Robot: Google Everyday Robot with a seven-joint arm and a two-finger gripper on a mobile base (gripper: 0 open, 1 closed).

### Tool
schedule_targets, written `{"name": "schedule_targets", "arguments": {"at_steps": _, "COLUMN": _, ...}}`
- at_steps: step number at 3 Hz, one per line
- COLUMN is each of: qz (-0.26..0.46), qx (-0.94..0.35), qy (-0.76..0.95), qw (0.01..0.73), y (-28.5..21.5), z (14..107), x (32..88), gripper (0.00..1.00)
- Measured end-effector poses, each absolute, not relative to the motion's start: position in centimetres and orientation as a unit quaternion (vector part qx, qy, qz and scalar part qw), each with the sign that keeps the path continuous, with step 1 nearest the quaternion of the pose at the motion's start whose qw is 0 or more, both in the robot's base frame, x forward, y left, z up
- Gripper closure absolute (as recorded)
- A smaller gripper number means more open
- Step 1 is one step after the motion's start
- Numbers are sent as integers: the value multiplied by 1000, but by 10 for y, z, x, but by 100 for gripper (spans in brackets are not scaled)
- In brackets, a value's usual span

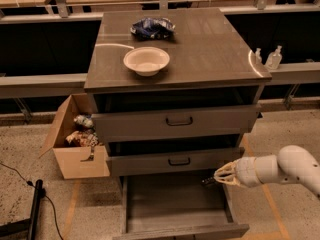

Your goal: Pick rxbar chocolate from bottom drawer and place on counter

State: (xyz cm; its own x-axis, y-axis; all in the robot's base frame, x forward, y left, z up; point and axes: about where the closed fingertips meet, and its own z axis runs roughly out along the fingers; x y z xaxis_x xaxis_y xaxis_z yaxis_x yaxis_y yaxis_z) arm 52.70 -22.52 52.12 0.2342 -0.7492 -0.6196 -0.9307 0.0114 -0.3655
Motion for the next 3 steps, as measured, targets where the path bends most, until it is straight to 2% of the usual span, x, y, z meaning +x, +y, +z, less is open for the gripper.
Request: {"name": "schedule_targets", "arguments": {"at_steps": 3, "qz": 129, "qx": -682, "qy": 589, "qw": 414, "y": -240, "z": 680, "x": 546, "gripper": 100}}
